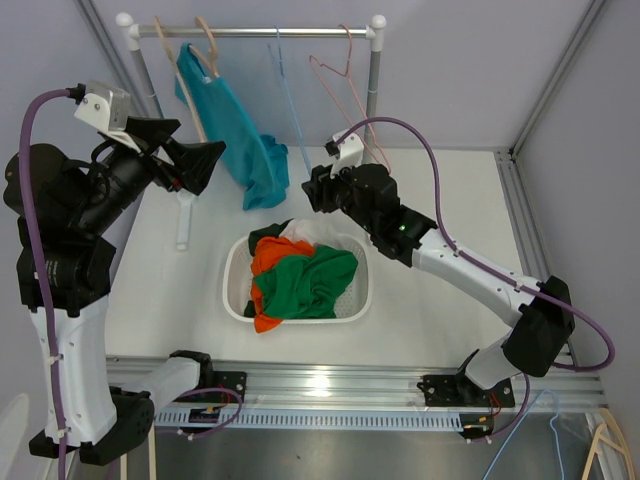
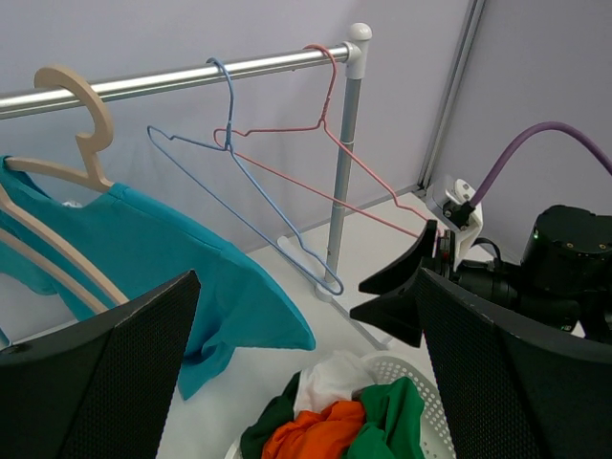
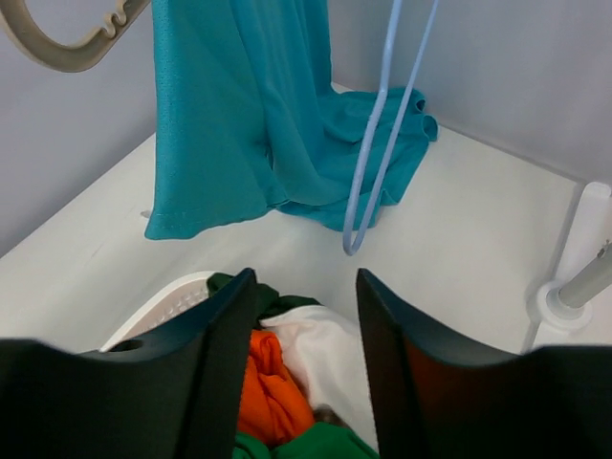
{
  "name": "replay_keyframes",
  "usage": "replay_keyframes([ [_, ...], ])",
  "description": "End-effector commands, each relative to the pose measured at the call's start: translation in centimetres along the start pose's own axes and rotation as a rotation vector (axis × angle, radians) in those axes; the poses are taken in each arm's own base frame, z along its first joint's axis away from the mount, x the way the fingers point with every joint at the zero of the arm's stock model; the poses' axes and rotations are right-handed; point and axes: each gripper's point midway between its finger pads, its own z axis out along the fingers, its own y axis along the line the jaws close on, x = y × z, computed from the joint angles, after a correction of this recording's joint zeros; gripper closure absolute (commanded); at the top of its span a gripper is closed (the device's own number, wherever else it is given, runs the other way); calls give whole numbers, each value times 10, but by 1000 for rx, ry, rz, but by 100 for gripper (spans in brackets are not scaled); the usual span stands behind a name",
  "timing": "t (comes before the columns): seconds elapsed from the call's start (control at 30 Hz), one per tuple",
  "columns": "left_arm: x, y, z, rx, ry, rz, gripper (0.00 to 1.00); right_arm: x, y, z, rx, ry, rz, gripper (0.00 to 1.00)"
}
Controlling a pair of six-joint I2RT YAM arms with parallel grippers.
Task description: Remove the t-shirt from the hanger
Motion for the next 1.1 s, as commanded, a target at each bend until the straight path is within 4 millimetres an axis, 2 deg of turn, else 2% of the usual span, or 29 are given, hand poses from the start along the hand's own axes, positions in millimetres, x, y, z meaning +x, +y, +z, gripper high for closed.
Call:
replay_keyframes([
  [0.0, -10, -6, -3, 18, -33, 0, 1, -40, 5, -6, -1, -95, 4, 48],
  [0.1, -11, -6, -3, 18, -36, 1, 1, -51, 1, -6, 26, -118, -9, 43],
  [0.17, -10, -6, -3, 18, -32, -1, 1, -56, -2, -7, 44, -122, -14, 35],
  [0.23, -11, -6, -4, 15, -35, 2, 1, -62, -2, -10, 45, -132, -19, 32],
  [0.33, -8, -5, -4, 10, -30, -1, 1, -69, -4, -19, 67, -142, -13, 6],
  [0.37, -9, -6, -6, 8, -37, 1, 0, -68, -8, -22, 90, -138, -12, 1],
  [0.4, -7, -4, -4, 1, -41, -13, 0, -76, -7, -29, 94, -153, -6, 1],
  [0.47, 4, 4, -5, -57, -47, -88, 1, -71, -14, -38, 137, -121, -12, 1],
  [0.5, 2, 4, -7, -59, -63, -100, 0, -75, -17, -43, 156, -130, -8, 1],
  [0.53, 6, 5, -4, -59, -73, -107, 0, -84, -21, -55, 172, -150, 1, 0],
  [0.6, 11, 6, -10, -84, -84, -138, 0, -83, -29, -68, 205, -142, 0, 1],
  [0.63, 18, 9, -11, -102, -75, -150, 1, -92, -39, -83, 249, -164, 12, 1],
  [0.67, 20, 15, -15, -144, -84, -157, 0, -87, -44, -91, 271, -142, 11, 1],
  [0.73, 40, 23, -22, -203, -62, -202, 0, -85, -52, -106, 305, -134, 13, 1],
  [0.77, 45, 27, -26, -241, -66, -219, 0, -88, -55, -120, 310, -139, 16, 1],
  [0.8, 61, 29, -27, -253, -44, -260, 1, -80, -57, -125, 312, -124, 26, 0],
  [0.87, 89, 27, -36, -260, -24, -293, 0, -80, -58, -145, 300, -134, 47, 1],
  [0.93, 107, 24, -48, -272, -16, -290, 1, -67, -59, -154, 295, -115, 74, 1],
  [1.0, 133, 33, -58, -336, 26, -291, 1, -60, -62, -168, 297, -106, 91, 0],
  [1.07, 155, 36, -68, -367, 62, -279, 0, -40, -67, -173, 316, -65, 104, 1],
])
